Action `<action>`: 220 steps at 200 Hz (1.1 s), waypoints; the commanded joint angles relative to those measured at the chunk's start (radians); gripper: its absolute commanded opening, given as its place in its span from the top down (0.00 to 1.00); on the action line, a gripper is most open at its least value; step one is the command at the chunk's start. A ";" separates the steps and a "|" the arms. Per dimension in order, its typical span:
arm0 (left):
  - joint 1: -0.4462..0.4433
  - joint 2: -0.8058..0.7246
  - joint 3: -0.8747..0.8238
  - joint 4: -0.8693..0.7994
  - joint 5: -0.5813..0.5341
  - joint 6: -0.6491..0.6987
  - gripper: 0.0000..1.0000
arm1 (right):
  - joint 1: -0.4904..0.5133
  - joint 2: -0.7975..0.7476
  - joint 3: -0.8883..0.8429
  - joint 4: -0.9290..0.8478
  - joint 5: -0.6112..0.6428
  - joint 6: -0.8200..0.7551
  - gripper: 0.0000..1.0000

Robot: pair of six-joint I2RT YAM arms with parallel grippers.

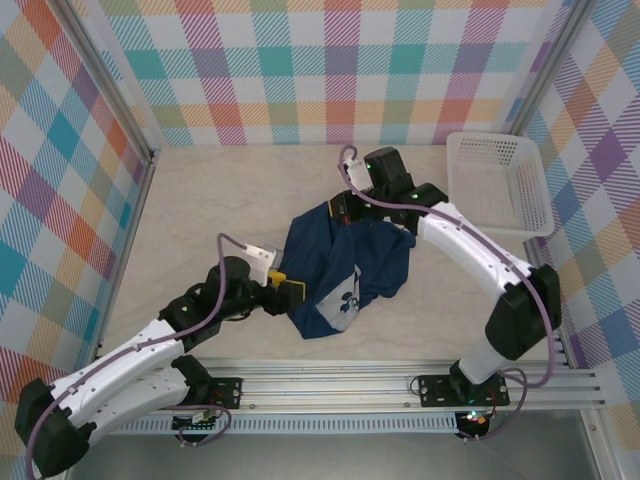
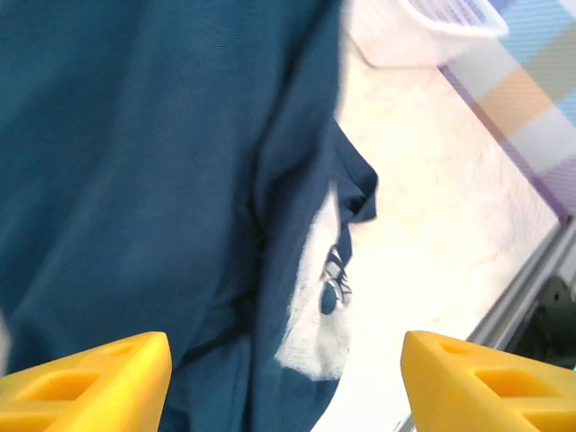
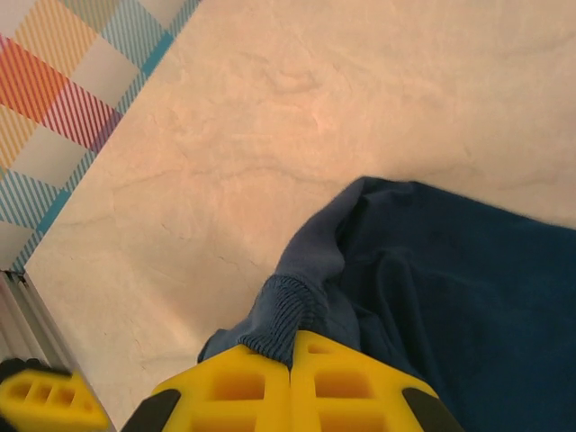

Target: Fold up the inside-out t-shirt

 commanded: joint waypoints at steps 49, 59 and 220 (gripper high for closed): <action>-0.081 0.416 0.226 0.093 -0.174 0.143 0.40 | -0.033 0.119 0.081 -0.014 -0.111 0.069 1.00; -0.080 0.438 0.245 0.084 -0.214 0.141 0.41 | -0.040 0.094 0.077 -0.025 -0.113 0.058 1.00; 0.010 0.707 0.489 0.081 -0.060 0.099 1.00 | -0.160 -0.103 0.061 -0.075 -0.020 -0.019 1.00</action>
